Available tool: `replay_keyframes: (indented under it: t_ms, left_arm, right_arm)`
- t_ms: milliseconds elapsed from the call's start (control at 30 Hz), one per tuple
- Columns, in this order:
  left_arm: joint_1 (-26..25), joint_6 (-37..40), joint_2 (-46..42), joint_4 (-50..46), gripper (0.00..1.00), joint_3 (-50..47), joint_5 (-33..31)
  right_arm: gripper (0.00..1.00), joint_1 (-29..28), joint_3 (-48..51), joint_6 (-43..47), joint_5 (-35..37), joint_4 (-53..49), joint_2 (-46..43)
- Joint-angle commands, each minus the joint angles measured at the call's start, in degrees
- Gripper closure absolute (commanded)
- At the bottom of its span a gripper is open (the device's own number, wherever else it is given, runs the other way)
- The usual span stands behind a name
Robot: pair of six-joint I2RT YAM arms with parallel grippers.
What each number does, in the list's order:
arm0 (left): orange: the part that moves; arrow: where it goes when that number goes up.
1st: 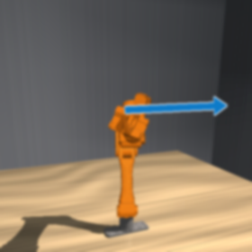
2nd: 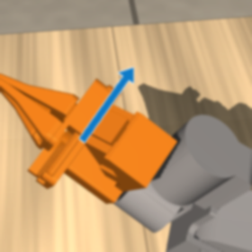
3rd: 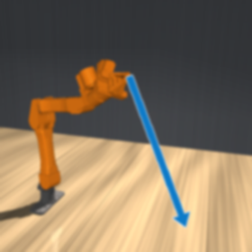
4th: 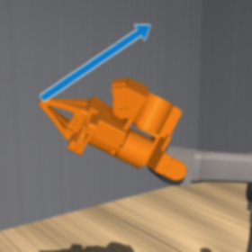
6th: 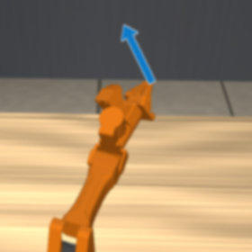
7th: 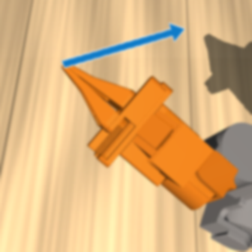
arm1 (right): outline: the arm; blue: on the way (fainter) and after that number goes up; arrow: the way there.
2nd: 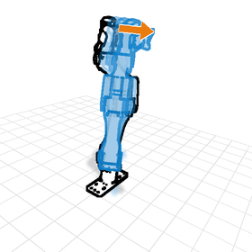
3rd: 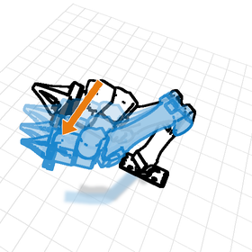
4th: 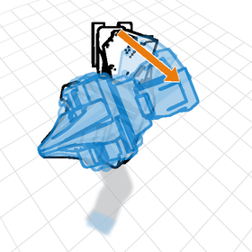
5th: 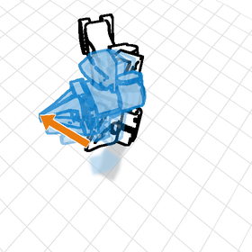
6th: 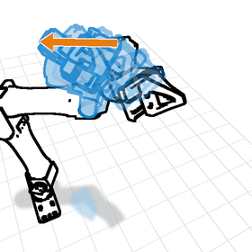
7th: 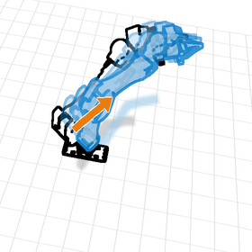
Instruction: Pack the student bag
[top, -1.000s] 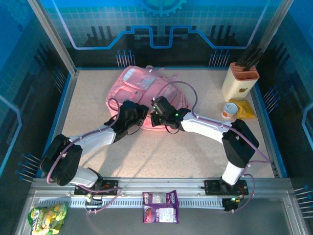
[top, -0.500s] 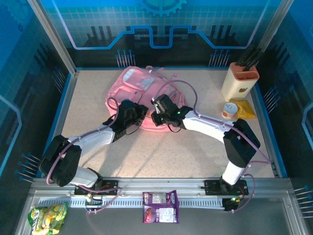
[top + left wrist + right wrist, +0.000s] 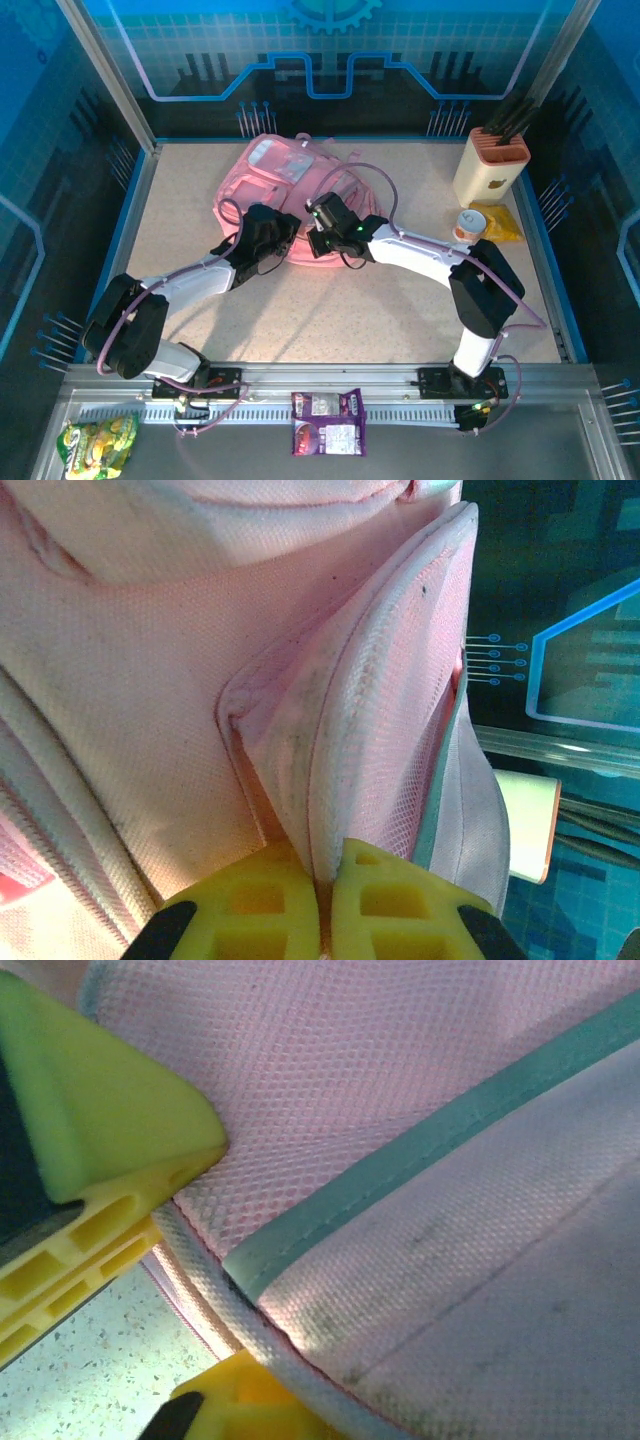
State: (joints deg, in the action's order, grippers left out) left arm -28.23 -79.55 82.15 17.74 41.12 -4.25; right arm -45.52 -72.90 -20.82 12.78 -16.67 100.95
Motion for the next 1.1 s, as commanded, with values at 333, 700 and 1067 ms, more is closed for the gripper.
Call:
replay_keyframes:
  t_ms: [333, 700, 1067]
  left_arm:
    - [6.9, 15.8, -2.9, -11.3, 1.00, 5.1, 10.1]
    - [13.0, 31.2, 1.3, -16.6, 1.00, 13.9, 19.6]
    - [19.8, 34.9, 7.2, -9.0, 0.60, 17.8, 33.5]
  right_arm:
    - [1.00, 7.0, 8.6, 8.1, 3.9, -4.4, -10.9]
    - [1.00, 4.2, 10.5, 12.9, -6.4, -6.1, -14.5]
    - [1.00, -6.3, 5.0, 1.7, -7.9, 2.3, -5.8]
